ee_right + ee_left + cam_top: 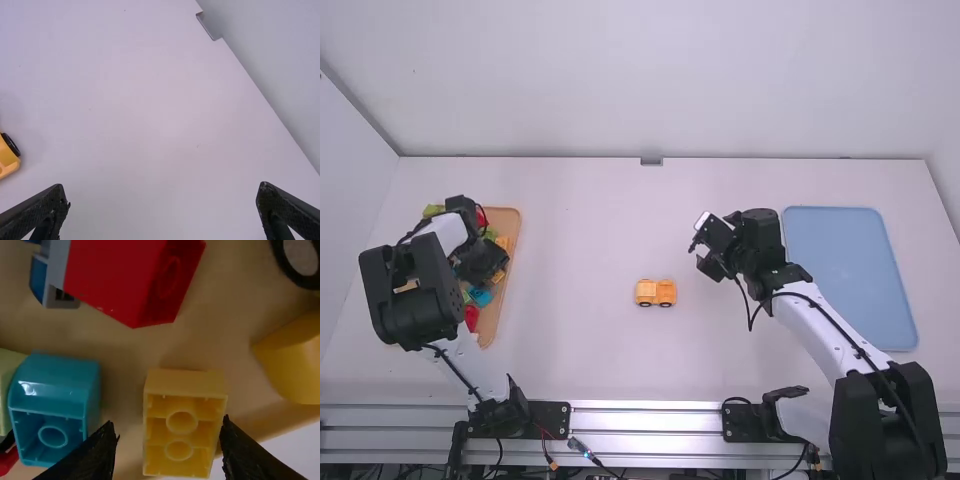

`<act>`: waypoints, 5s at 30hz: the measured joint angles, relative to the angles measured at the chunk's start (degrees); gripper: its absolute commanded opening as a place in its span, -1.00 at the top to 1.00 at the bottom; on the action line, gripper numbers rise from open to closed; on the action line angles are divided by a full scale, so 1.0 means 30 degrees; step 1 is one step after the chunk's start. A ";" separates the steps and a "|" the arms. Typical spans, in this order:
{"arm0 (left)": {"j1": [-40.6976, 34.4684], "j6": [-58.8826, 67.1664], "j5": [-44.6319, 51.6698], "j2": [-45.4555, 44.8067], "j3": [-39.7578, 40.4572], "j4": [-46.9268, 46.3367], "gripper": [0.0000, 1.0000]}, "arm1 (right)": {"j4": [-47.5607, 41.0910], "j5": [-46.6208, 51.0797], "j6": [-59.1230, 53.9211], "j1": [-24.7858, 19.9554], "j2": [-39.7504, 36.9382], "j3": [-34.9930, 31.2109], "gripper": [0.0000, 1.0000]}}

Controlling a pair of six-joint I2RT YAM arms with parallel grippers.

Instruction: Assemble lego blocks to make yellow taxi

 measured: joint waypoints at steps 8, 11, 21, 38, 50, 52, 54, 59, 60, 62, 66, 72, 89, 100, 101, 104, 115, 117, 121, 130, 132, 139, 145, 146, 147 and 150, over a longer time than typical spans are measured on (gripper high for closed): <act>0.0000 -0.0015 -0.0007 0.0000 -0.0087 0.0073 0.36 | 0.0015 0.0000 -0.0007 0.0000 0.0000 0.0000 -0.98; 0.0000 -0.0015 -0.0007 0.0000 -0.0087 -0.0007 0.41 | 0.0022 0.0000 -0.0007 -0.0007 0.0000 0.0000 -0.98; 0.0000 0.0539 0.0000 0.0000 0.0306 -0.1071 0.95 | 0.0597 -0.0109 0.0546 -0.0007 0.0000 0.0000 -0.98; 0.0000 0.5690 0.3045 -0.0007 0.5319 -0.2761 0.97 | 0.4306 -0.4051 0.4962 -0.0131 0.0000 -0.0015 -0.98; -0.1545 1.1030 0.9114 -0.5472 0.1399 0.2943 0.97 | 1.1417 -0.7898 1.3318 -0.2004 0.2718 -0.0051 -0.98; -0.2477 1.1482 0.9843 -0.6980 -0.0240 0.4838 0.96 | 1.2655 -0.8998 1.4396 -0.2433 0.3694 -0.0051 -0.98; -0.3541 1.1817 1.0652 -0.8255 -0.1836 0.6717 0.97 | 1.4018 -1.0185 1.5358 -0.2667 0.4597 -0.0058 -0.98; -0.6972 1.2983 1.3835 -1.0185 -0.5916 1.2101 0.97 | 1.7063 -1.4411 1.7952 -0.2586 0.6900 0.0022 -0.98; -0.7133 1.3070 1.4047 -1.0193 -0.6076 1.2276 0.97 | 1.7216 -1.4848 1.8054 -0.2586 0.7074 0.0073 -0.98; -0.8014 1.3661 1.5409 -1.0178 -0.6885 1.3296 0.97 | 1.7624 -1.6553 1.8549 -0.2484 0.7745 0.0488 -0.98; -0.9245 1.4914 1.8615 -0.9843 -0.7453 1.4812 0.96 | 1.7784 -2.0371 1.9241 -0.1938 0.9136 0.2280 -0.98; -1.0200 1.5518 2.1121 -0.8561 -0.7453 1.7231 0.97 | 1.7690 -2.2739 1.9577 -0.0925 1.0251 0.3701 -0.98; -1.0644 1.4936 2.4290 -0.6215 -0.7453 2.2025 0.97 | 1.8039 -2.4523 2.0043 0.0036 1.0703 0.4240 -0.25; -1.0644 1.4928 2.4137 -0.6222 -0.7453 2.2010 0.97 | 1.8083 -2.4895 2.0021 0.0284 1.0703 0.4240 0.21; -1.0644 1.4928 2.3992 -0.6215 -0.7453 2.1995 0.97 | 1.8090 -2.4990 2.0021 0.0284 1.0703 0.4240 0.31; -1.0644 1.4841 2.3788 -0.6215 -0.7453 2.1857 0.97 | 1.8098 -2.5019 1.9934 0.0284 1.0703 0.4240 0.41; -1.0775 1.4651 2.3860 -0.6215 -0.7453 2.1915 -0.69 | 1.8083 -2.4837 1.9547 0.0284 1.0703 0.4255 0.71; -1.0826 1.4724 2.3744 -0.6215 -0.7453 2.1930 -0.98 | 1.8214 -2.4786 1.9598 0.0284 1.0703 0.4255 0.72; -1.0841 1.4732 2.2782 -0.6215 -0.7453 2.1872 -0.98 | 1.8382 -2.4407 1.9598 0.0284 1.0703 0.4262 0.72; -1.0608 1.4710 1.9263 -0.6222 -0.7453 2.0531 -0.98 | 1.3981 -1.9271 1.8731 -0.0903 1.0703 0.4299 0.99; -1.0579 1.4557 1.8440 -0.6222 -0.7453 2.0465 -0.98 | 1.1256 -1.6589 1.7923 -0.1311 1.0695 0.4335 0.99; -1.0528 1.4870 1.6480 -0.6215 -0.7453 2.0407 -0.98 | -0.1843 -0.8284 1.2976 -0.1093 0.9194 0.5829 1.00; -0.9945 1.5875 1.5963 -0.6215 -0.6783 1.7901 -0.98 | -1.3238 -0.0510 0.6841 0.0976 0.8218 1.0411 1.00; -0.9675 1.6575 1.5839 -0.6215 -0.5974 1.6276 -0.98 | -1.4324 0.0685 0.5457 0.1472 0.8072 1.0666 1.00; -0.9624 1.6808 1.5824 -0.6215 -0.5712 1.5773 -0.98 | -1.4557 0.1005 0.5100 0.1596 0.8036 1.0681 1.00; -0.9398 1.9263 1.5686 -0.6215 -0.4029 1.2189 -0.98 | -1.5744 0.2229 0.2506 0.2280 0.8014 1.0564 1.00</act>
